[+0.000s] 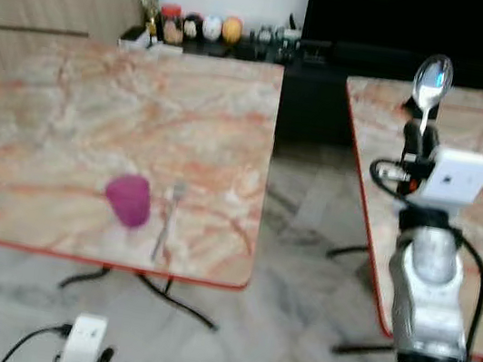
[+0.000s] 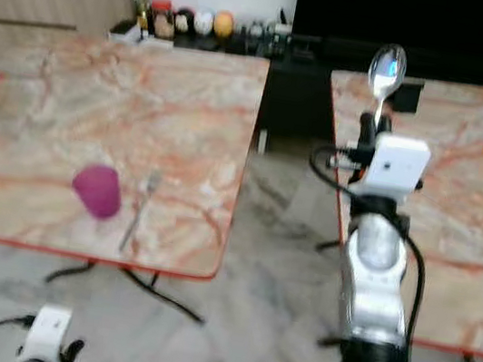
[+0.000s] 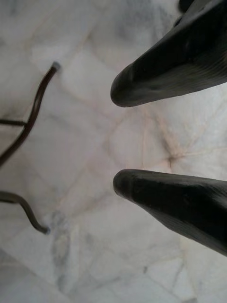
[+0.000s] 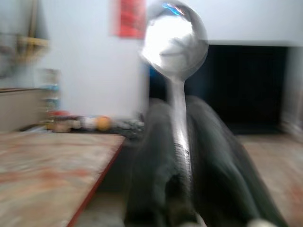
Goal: Setting the table
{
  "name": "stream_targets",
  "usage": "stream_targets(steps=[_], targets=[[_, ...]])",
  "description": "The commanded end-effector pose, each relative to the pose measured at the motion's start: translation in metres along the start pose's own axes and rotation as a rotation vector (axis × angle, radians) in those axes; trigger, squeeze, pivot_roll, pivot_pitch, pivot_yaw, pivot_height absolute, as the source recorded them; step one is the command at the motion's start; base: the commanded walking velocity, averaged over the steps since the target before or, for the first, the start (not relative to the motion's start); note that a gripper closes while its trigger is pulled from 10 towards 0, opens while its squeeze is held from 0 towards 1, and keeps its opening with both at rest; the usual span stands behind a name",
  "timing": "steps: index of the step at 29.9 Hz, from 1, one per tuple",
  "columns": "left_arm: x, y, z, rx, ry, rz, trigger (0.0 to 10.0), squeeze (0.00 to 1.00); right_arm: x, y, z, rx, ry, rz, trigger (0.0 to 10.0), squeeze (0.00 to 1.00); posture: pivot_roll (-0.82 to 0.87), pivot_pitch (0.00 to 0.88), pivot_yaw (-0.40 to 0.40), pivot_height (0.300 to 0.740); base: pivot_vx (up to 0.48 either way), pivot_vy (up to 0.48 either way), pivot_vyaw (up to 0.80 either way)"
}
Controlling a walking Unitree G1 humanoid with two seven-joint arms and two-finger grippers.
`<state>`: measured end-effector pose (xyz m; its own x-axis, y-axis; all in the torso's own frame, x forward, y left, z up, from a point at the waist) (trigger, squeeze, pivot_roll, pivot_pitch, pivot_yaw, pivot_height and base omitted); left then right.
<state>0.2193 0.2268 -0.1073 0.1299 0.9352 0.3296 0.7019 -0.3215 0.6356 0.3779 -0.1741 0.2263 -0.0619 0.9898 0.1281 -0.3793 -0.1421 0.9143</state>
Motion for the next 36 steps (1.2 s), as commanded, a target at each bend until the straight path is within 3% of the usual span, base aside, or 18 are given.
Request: stream_targets(steps=[1, 9, 36], targets=[[-0.0016, 0.0015, 0.0003, -0.005, -0.004, -0.002, 10.0, 0.0, -0.0123, 0.0065, 0.0031, -0.012, -0.044, 0.011, 10.0, 0.0, -0.11, 0.0, 0.08, 0.714, 0.277, -0.39, 0.0], [-0.0042, -0.0016, -0.0007, 0.003, -0.01, 0.004, 10.0, 0.0, -0.0156, 0.0044, 0.0035, 0.0, -0.059, -0.007, 10.0, 0.0, -0.11, 0.0, 0.08, 0.714, 0.124, -0.412, -0.74], [-0.0026, -0.0043, -0.0009, 0.015, -0.009, 0.001, 10.0, 0.0, -0.0187, 0.0088, 0.0047, -0.01, -0.061, -0.016, 10.0, 0.0, -0.12, 0.0, 0.08, 0.714, 0.0, -0.425, 0.0]])
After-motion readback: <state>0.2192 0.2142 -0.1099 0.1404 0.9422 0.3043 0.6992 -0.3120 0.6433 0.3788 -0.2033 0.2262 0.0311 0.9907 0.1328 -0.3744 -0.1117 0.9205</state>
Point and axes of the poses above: a point about 5 cm out from each wrist's last joint towards the gripper, its own z axis pointing out of the wrist towards the gripper, its own y axis along the axis of the wrist's last joint, x = y × z, the point moved 5 cm from there along z, pointing out of the wrist towards the gripper, and after that the axes turned 15 degrees about z, right-handed, at the moved point
